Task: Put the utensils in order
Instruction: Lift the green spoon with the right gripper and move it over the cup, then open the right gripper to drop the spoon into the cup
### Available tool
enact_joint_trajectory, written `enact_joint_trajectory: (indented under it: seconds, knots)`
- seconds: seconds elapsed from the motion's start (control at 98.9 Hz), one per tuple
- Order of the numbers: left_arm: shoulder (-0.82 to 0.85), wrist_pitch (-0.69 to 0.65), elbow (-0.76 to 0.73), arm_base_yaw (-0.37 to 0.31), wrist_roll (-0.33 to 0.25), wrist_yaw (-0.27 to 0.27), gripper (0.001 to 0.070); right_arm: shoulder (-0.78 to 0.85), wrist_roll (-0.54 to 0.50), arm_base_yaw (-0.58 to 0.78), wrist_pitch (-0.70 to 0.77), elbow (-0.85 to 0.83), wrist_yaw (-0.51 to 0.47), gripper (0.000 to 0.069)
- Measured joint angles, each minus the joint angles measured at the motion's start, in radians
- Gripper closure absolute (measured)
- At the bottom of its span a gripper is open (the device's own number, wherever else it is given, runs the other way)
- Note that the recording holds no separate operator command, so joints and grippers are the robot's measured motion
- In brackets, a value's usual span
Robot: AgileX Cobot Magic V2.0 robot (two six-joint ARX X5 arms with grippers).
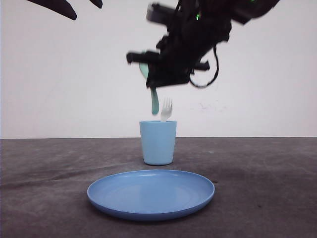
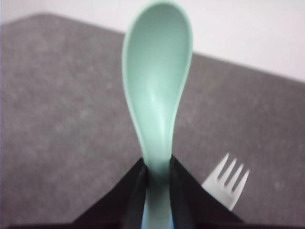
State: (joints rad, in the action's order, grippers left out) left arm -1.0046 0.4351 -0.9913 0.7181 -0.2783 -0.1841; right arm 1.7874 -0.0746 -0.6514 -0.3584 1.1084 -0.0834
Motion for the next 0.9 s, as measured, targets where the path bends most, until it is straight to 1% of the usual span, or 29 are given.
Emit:
enact_joint_trajectory:
  seconds: [0.142, 0.192, 0.243, 0.303, 0.344, 0.384, 0.425, 0.556, 0.647, 0.788, 0.9]
  knots:
    - [0.000, 0.000, 0.000, 0.000, 0.000, 0.000, 0.0413, 0.016, 0.000, 0.000, 0.017, -0.002, 0.000, 0.0632]
    - [0.000, 0.000, 0.000, 0.000, 0.000, 0.000, 0.0413, 0.016, 0.000, 0.000, 0.012, -0.002, 0.000, 0.0616]
    - [0.000, -0.001, 0.000, 0.000, 0.000, 0.000, 0.0413, 0.016, 0.000, 0.000, 0.011, -0.002, 0.000, 0.0566]
    - [0.000, -0.001, 0.000, 0.000, 0.000, 0.000, 0.0413, 0.016, 0.000, 0.000, 0.018, -0.002, 0.000, 0.0462]
    - [0.000, -0.001, 0.000, 0.000, 0.000, 0.000, 0.0413, 0.016, -0.001, 0.000, 0.027, -0.002, 0.000, 0.0406]
    - [0.000, -0.001, 0.000, 0.000, 0.000, 0.000, 0.0413, 0.016, -0.001, 0.000, 0.042, -0.002, 0.000, 0.0371]
    - [0.000, -0.001, 0.000, 0.000, 0.000, 0.000, 0.0413, 0.016, -0.001, 0.000, 0.058, -0.002, 0.000, 0.0351]
    - [0.000, -0.001, 0.000, 0.000, 0.000, 0.000, 0.0413, 0.010, -0.001, -0.002, 0.087, -0.002, 0.000, 0.0334]
    - [0.000, -0.001, 0.000, 0.000, 0.000, 0.000, 0.0413, -0.029, -0.001, -0.004, 0.126, -0.003, 0.000, 0.0334]
    - [0.000, -0.001, 0.000, 0.000, 0.000, 0.000, 0.0413, -0.188, -0.001, -0.017, 0.204, -0.004, 0.000, 0.0334]
    - [0.000, -0.001, 0.000, 0.000, 0.000, 0.000, 0.0413, -0.323, -0.010, -0.031, 0.332, -0.002, 0.000, 0.0334]
